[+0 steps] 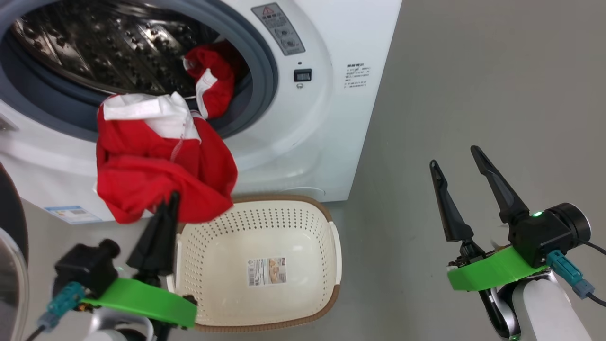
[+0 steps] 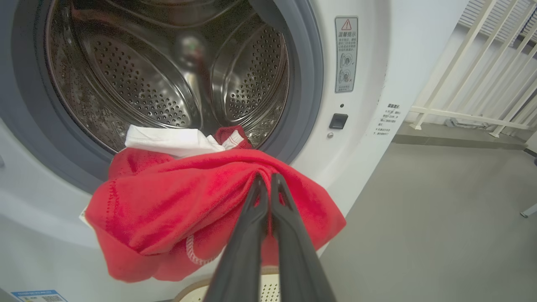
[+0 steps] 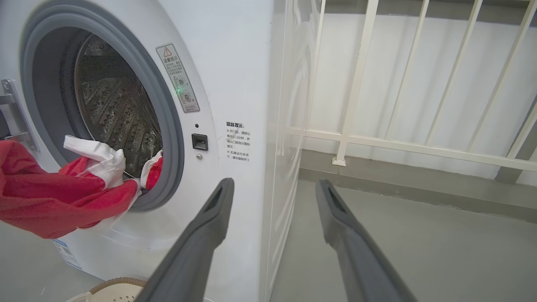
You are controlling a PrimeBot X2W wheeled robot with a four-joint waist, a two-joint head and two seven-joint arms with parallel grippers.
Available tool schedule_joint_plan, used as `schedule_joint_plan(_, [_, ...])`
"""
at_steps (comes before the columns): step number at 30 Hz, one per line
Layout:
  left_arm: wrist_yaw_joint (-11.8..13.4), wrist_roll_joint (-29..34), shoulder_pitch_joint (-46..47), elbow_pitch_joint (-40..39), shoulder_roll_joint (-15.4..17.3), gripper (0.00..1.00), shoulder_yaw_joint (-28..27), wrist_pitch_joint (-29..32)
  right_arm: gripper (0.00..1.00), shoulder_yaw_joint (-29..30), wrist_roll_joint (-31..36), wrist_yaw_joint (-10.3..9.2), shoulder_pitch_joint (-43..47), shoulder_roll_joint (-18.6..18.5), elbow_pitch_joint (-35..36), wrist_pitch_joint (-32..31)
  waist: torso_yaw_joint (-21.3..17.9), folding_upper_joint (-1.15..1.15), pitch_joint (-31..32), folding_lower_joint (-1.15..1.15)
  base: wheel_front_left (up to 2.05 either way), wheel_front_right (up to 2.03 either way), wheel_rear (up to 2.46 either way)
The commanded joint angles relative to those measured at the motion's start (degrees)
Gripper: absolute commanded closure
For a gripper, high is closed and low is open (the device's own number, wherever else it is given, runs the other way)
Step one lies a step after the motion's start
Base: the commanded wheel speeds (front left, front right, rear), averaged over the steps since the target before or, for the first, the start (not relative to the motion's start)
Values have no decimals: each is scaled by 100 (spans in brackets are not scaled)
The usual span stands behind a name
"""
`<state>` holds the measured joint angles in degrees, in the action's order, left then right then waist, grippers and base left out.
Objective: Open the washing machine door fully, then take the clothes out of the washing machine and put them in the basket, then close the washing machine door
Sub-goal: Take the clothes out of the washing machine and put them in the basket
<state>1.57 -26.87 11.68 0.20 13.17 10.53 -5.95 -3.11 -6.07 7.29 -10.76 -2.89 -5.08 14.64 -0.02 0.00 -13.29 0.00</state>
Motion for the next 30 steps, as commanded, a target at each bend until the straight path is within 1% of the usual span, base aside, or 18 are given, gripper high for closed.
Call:
schedule_joint_plan(1, [26, -39, 18, -189, 84, 100, -173, 13, 0, -112, -26, 20, -39, 2, 168, 36, -5, 0, -71, 0, 0, 0, 0])
schedule_joint_plan(5, [-32, -222, -79, -112, -62, 100, -40, 152, 0, -97, -22, 20, -76, 2, 200, 36, -1, 0, -247, 0, 0, 0, 0])
schedule_joint_plan(10, [-253, -608, 32, 408, -293, 100, 49, 220, 0, -119, -22, 20, -182, 2, 244, 36, -11, 0, -500, 0, 0, 0, 0])
schedule_joint_plan(13, [-426, -693, 234, 931, -338, 100, 137, 227, 0, -136, -7, 20, -257, 2, 273, 36, -28, 0, -650, 0, 0, 0, 0])
schedule_joint_plan(17, [-541, -693, 565, 1654, -433, 100, 254, 141, 0, -123, 23, 20, -344, 2, 299, 36, -48, 0, -838, 0, 0, 0, 0])
schedule_joint_plan(18, [-581, -677, 755, 2074, -471, 100, 301, 90, 0, -123, 25, 20, -379, 2, 311, 36, -57, 0, -937, 0, 0, 0, 0])
schedule_joint_plan(27, [-742, -683, 1774, 3970, -683, 100, 463, -241, 0, -177, 30, 20, -576, 2, 358, 36, -137, 0, -1409, 0, 0, 0, 0])
schedule_joint_plan(30, [-784, -716, 2099, 4571, -736, 100, 531, -206, 0, -186, 19, 20, -620, 2, 364, 36, -185, 0, -1553, 0, 0, 0, 0])
